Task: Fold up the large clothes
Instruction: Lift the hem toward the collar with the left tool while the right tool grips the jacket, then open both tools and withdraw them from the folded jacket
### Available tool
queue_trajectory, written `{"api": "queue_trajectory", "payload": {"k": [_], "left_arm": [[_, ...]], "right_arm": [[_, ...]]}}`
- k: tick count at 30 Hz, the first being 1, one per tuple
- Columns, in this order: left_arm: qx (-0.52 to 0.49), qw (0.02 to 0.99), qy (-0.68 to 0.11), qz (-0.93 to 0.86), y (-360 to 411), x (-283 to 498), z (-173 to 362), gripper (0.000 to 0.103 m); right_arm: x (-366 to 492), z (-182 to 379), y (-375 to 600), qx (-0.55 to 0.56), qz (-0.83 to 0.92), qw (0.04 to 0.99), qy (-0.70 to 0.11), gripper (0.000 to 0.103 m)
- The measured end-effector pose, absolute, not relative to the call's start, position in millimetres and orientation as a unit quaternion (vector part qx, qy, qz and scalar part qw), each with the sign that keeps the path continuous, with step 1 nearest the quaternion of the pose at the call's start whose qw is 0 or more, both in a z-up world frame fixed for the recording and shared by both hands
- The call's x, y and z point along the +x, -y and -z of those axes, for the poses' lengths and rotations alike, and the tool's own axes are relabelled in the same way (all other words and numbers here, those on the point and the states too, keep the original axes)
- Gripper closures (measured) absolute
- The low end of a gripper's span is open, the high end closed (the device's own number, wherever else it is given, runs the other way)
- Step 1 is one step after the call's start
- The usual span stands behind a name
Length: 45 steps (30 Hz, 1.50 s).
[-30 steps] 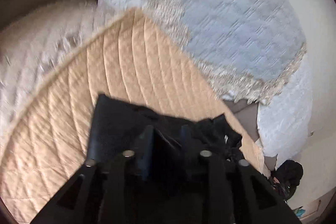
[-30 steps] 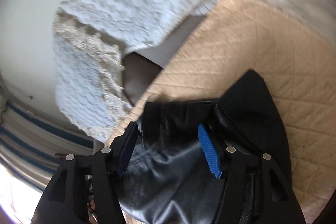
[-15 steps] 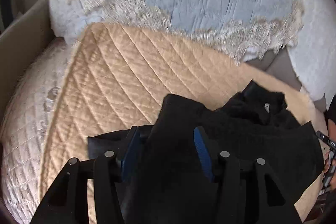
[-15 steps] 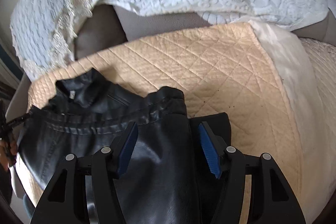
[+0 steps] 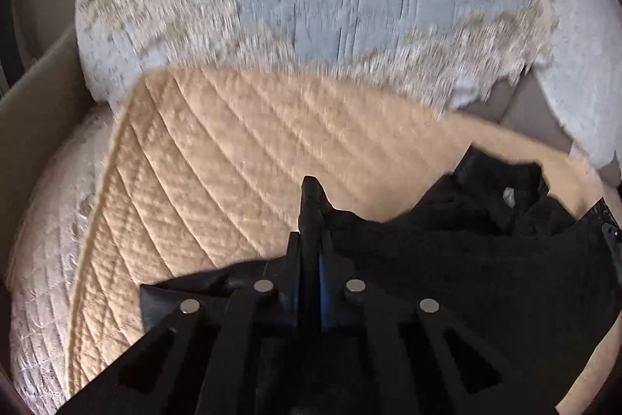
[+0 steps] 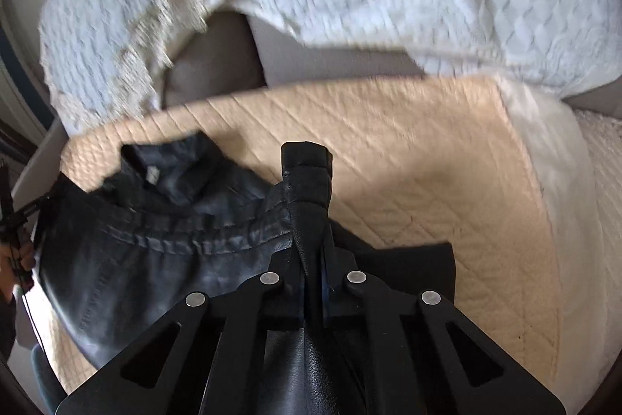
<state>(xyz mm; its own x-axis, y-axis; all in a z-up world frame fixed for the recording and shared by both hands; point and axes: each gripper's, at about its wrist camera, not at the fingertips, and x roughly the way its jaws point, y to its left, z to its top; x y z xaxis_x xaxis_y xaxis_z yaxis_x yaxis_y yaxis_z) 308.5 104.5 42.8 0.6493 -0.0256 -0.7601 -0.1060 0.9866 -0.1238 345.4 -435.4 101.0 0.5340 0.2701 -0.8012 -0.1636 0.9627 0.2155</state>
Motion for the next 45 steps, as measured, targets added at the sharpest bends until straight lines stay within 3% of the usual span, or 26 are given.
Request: {"api": "queue_trajectory", "payload": {"k": [6,11,14,18,22,23,25,30,36,37,39,41,45], "left_arm": [[-0.089,0.941,-0.324,-0.043,-105,306,-90,0.097],[-0.066,0.919,-0.377,-0.095,-108,346,-30,0.097],[-0.059,0.905,-0.408,-0.109,-107,353,5,0.096],[-0.071,0.904,-0.408,-0.108,-111,352,10,0.094],[-0.065,0.899,-0.419,-0.114,-112,354,12,0.088],[-0.062,0.897,-0.422,-0.115,-111,356,10,0.085],[-0.058,0.896,-0.422,-0.121,-111,359,-4,0.08],[-0.098,0.924,-0.356,-0.101,-116,307,-59,0.08],[-0.07,0.938,-0.339,-0.039,-83,235,-60,0.074],[-0.061,0.934,-0.351,-0.039,-79,235,-50,0.074],[-0.063,0.917,-0.391,-0.058,-85,240,-23,0.074],[-0.08,0.907,-0.408,-0.063,-98,245,1,0.078],[-0.087,0.907,-0.405,-0.07,-102,245,-5,0.078]], "right_arm": [[362,-114,438,0.072,-0.08,0.904,-0.413,0.098],[390,-59,440,0.07,-0.043,0.879,-0.469,0.096],[395,-31,440,0.063,-0.033,0.872,-0.485,0.088],[396,-24,444,0.077,-0.034,0.873,-0.481,0.087],[396,-30,442,0.076,-0.033,0.867,-0.492,0.082],[395,-33,443,0.075,-0.028,0.866,-0.493,0.074],[383,-53,446,0.086,-0.015,0.874,-0.478,0.073],[323,-104,445,0.1,-0.046,0.901,-0.42,0.071],[271,-71,443,0.08,-0.047,0.887,-0.452,0.073],[272,-62,447,0.078,-0.038,0.883,-0.46,0.076],[273,-43,458,0.075,-0.027,0.882,-0.465,0.095],[273,-38,465,0.094,-0.025,0.88,-0.464,0.096],[268,-56,460,0.092,-0.013,0.88,-0.466,0.092]]}}
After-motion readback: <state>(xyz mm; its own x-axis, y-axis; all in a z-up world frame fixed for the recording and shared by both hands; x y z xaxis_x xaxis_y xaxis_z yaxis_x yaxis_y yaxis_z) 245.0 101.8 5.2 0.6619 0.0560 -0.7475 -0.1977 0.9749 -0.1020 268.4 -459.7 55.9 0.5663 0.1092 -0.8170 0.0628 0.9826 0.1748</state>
